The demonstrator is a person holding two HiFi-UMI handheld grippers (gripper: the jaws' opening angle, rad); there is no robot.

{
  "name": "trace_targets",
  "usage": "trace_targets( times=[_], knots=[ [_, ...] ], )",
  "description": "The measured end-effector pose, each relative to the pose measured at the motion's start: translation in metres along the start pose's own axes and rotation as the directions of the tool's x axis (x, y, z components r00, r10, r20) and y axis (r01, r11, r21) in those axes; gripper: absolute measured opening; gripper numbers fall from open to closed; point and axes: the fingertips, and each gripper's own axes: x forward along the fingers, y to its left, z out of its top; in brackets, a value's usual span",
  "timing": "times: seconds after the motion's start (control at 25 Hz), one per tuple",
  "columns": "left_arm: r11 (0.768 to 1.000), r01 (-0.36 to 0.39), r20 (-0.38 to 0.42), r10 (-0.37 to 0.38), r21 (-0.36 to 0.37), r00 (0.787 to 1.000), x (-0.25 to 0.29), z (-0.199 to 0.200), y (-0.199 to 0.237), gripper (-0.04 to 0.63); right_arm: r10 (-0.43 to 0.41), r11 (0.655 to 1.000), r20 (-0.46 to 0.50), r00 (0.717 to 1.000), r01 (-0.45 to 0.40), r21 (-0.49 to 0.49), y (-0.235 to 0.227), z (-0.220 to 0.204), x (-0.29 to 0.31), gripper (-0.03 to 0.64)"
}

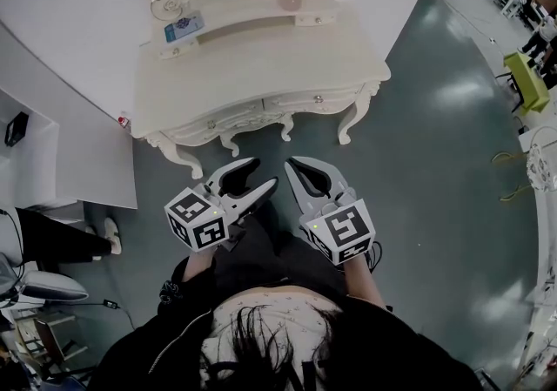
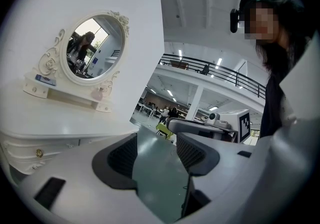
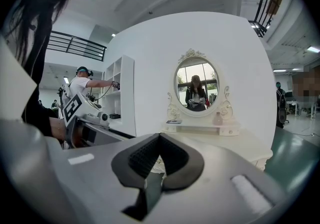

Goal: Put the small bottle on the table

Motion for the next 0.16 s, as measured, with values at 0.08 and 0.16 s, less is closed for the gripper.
trace_targets(
  times=[0.08,0.16],
  knots=[
    [1.000,-0.003,0.003,0.003,0.000,1.000,0.0012,0.0012,0.0011,0.245,0.001,1.000,0.002,1.000,-0.001,-0.002,-0.0022,0.0013,0.0004,0.009],
    [1.000,-0.005,0.005,0.005,0.000,1.000,0.0029,0.0028,0.0024,0.245,0.001,1.000,0.005,1.000,-0.001,-0.003,-0.0048,0.0028,0.0011,0.009]
  ],
)
